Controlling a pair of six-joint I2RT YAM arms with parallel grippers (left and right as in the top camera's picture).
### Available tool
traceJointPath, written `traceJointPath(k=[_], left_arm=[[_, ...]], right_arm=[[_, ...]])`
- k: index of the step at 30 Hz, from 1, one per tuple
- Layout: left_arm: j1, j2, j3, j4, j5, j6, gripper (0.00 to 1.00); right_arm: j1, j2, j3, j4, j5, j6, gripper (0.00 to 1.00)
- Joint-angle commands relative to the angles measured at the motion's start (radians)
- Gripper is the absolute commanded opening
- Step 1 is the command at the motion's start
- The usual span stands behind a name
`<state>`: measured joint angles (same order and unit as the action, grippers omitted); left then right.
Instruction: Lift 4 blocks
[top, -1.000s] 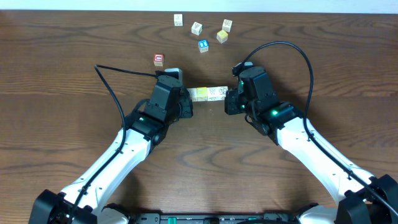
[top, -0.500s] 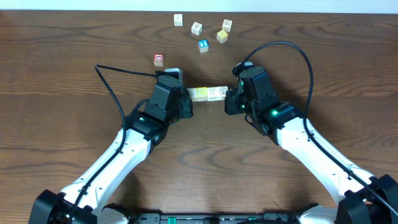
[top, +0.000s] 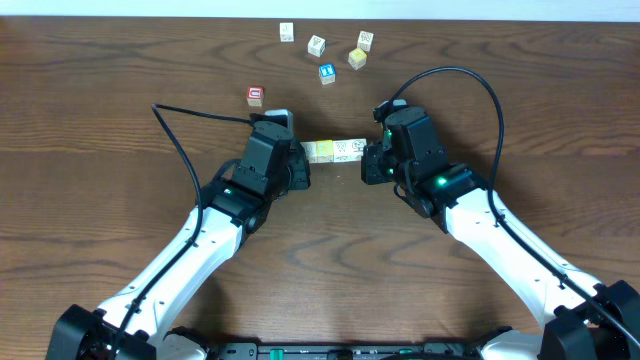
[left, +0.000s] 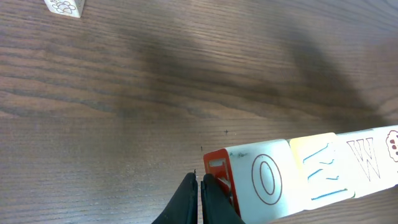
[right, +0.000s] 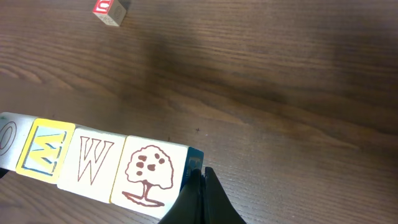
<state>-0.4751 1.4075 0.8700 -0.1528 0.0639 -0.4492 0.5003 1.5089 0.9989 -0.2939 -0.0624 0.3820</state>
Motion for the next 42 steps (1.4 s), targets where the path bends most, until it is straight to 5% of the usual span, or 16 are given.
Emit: traceJointPath(k=[1, 42], left_arm=[[-0.065, -0.017, 0.066, 0.034, 0.186, -0.009, 0.07], [-0.065, -0.016, 0.065, 0.009, 0.186, -0.009, 0.07]], right_arm=[[0.071, -0.018, 0.035, 0.023, -0.240, -0.009, 0.01], [0.125, 0.021, 0.035, 0.040, -0.175, -0.008, 0.01]])
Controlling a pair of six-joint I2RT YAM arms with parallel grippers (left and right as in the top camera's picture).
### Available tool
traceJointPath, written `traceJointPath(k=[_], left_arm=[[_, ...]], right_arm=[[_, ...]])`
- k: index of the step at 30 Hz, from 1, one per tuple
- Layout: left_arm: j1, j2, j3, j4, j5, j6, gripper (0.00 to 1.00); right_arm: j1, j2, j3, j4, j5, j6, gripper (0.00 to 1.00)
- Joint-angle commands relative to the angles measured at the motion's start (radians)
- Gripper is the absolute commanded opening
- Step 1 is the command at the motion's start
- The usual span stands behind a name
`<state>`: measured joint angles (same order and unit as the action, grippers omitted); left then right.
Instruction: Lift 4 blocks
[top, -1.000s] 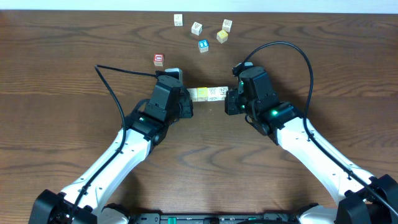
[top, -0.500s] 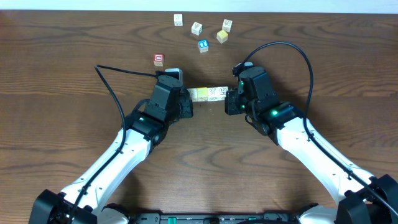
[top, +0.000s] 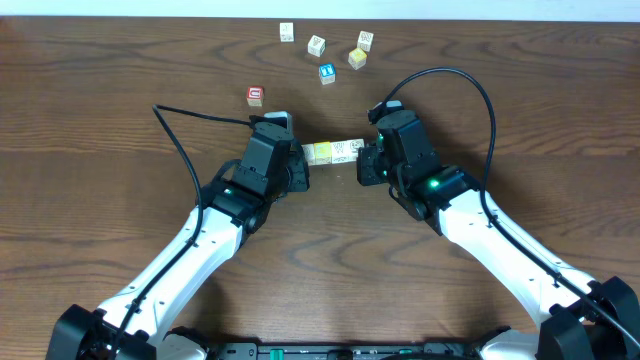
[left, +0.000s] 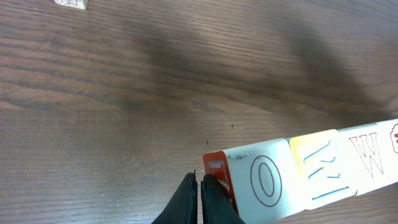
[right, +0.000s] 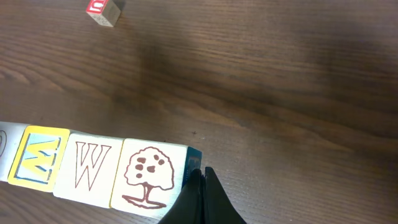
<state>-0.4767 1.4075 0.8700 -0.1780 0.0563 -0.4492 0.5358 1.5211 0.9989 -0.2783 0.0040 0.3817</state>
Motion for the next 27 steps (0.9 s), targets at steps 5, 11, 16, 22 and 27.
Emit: traceJointPath(k=[5, 11, 16, 22, 27], left_arm=[[-0.064, -0.006, 0.065, 0.032, 0.193, -0.009, 0.07], [-0.064, 0.012, 0.065, 0.033, 0.193, -0.009, 0.07], [-0.064, 0.012, 0.065, 0.032, 0.193, -0.009, 0.07], [-0.064, 0.012, 0.065, 0.032, 0.193, -0.009, 0.07], [-0.064, 0.013, 0.060, 0.033, 0.193, -0.009, 0.07]], right_arm=[[0.090, 0.009, 0.035, 0.024, -0.240, -0.008, 0.01], [0.090, 0.009, 0.035, 0.014, -0.240, -0.008, 0.01], [0.090, 0.009, 0.035, 0.012, -0.237, -0.008, 0.01], [0.090, 0.023, 0.035, 0.004, -0.237, -0.008, 0.01], [0.090, 0.042, 0.035, 0.005, -0.238, -0.008, 0.01]])
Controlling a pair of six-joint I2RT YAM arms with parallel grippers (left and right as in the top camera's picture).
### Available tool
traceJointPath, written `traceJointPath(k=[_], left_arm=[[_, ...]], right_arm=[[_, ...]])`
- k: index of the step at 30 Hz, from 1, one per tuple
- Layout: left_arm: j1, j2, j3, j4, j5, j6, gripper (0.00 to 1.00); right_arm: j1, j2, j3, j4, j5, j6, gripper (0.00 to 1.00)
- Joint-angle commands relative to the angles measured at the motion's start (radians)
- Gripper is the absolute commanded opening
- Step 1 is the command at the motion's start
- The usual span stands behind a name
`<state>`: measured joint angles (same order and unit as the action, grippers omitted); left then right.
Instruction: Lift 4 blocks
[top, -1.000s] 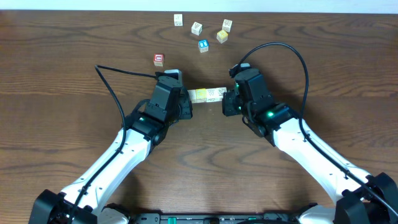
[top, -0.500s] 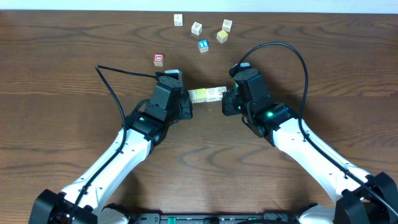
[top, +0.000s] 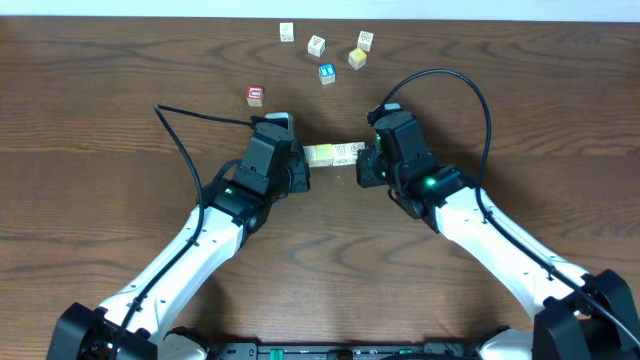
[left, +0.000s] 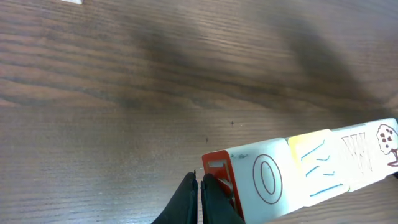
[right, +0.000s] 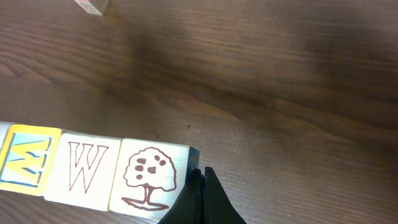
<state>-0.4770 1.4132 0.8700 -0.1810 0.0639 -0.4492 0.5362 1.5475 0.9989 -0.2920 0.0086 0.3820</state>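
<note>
A row of blocks (top: 333, 152) is pinched end to end between my two grippers and seems to hang a little above the table. From the left wrist the row runs rightward: O block (left: 266, 180), yellow block (left: 318, 165), W block (left: 356, 151), tree block (left: 386, 137). My left gripper (left: 200, 178) is shut and presses the red side of the O block. My right gripper (right: 199, 172) is shut and presses the blue side of the tree block (right: 148, 177). Beside the tree block sit the W block (right: 84, 165) and the yellow M block (right: 26, 159).
Loose blocks lie at the far side of the table: a red one (top: 255, 96), a blue one (top: 326, 73), a yellow one (top: 356, 58) and three white ones (top: 316, 45). Black cables arch over both arms.
The right gripper has shifted slightly left with the row. The loose red block has slid to the top edge of the right wrist view. From the left wrist the tree block now shows fully.
At both earlier moments the row was squeezed between the two shut grippers. The table and loose blocks drifted toward the top of both wrist views at each moment. The right arm stood a little further left each time, the row still held.
</note>
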Motion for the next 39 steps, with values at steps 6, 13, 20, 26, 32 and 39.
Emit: traceJointPath(k=[6, 13, 20, 26, 32, 39], left_arm=[[-0.064, 0.012, 0.048, 0.037, 0.186, -0.010, 0.07], [-0.087, 0.049, 0.048, 0.060, 0.186, -0.017, 0.07], [-0.103, 0.072, 0.048, 0.069, 0.186, -0.021, 0.07], [-0.102, 0.072, 0.048, 0.069, 0.185, -0.021, 0.08], [-0.102, 0.077, 0.048, 0.069, 0.186, -0.021, 0.07], [-0.102, 0.084, 0.048, 0.070, 0.198, -0.029, 0.07]], right_arm=[[0.089, 0.016, 0.035, 0.019, -0.242, -0.008, 0.01], [0.089, 0.020, 0.035, 0.019, -0.241, -0.009, 0.01], [0.089, 0.038, 0.035, 0.018, -0.243, -0.008, 0.01], [0.090, 0.053, 0.035, 0.019, -0.253, -0.008, 0.01], [0.090, 0.053, 0.035, 0.023, -0.253, -0.009, 0.01], [0.090, 0.053, 0.035, 0.023, -0.253, -0.008, 0.01]])
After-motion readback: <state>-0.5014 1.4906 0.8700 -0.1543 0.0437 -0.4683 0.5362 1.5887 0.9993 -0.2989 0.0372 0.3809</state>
